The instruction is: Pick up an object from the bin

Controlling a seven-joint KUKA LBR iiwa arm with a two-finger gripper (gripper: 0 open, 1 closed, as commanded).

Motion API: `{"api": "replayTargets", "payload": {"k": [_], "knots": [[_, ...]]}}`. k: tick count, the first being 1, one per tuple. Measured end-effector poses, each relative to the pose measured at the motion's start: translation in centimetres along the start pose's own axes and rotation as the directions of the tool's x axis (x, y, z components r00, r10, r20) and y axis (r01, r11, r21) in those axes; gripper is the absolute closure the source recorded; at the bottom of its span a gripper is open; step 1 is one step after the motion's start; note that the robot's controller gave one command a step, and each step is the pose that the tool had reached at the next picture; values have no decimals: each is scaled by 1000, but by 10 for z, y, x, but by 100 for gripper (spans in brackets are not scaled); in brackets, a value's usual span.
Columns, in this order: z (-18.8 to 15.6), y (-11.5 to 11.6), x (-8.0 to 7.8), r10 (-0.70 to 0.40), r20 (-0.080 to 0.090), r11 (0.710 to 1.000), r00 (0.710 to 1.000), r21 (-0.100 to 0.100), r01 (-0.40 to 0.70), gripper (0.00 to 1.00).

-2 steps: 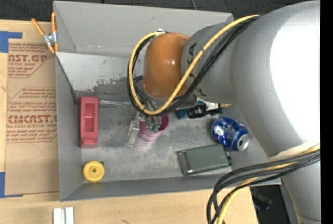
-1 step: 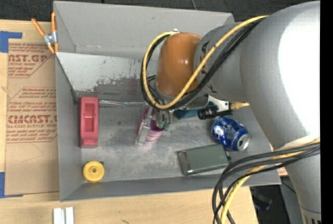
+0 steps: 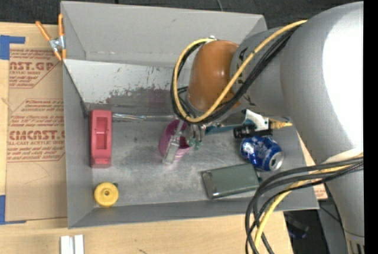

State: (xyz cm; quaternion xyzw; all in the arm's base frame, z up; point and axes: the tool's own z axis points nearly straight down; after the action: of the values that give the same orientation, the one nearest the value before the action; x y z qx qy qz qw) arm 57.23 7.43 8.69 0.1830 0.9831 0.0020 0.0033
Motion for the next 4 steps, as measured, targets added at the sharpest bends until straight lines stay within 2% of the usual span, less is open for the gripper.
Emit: {"api": "replayTargets", "payload": {"k": [1,4], "knots": [[3,-8,-30,235,4,972,972,-20,-235,100],[3,-8,-30,235,4,972,972,-20,-235,100]]}}
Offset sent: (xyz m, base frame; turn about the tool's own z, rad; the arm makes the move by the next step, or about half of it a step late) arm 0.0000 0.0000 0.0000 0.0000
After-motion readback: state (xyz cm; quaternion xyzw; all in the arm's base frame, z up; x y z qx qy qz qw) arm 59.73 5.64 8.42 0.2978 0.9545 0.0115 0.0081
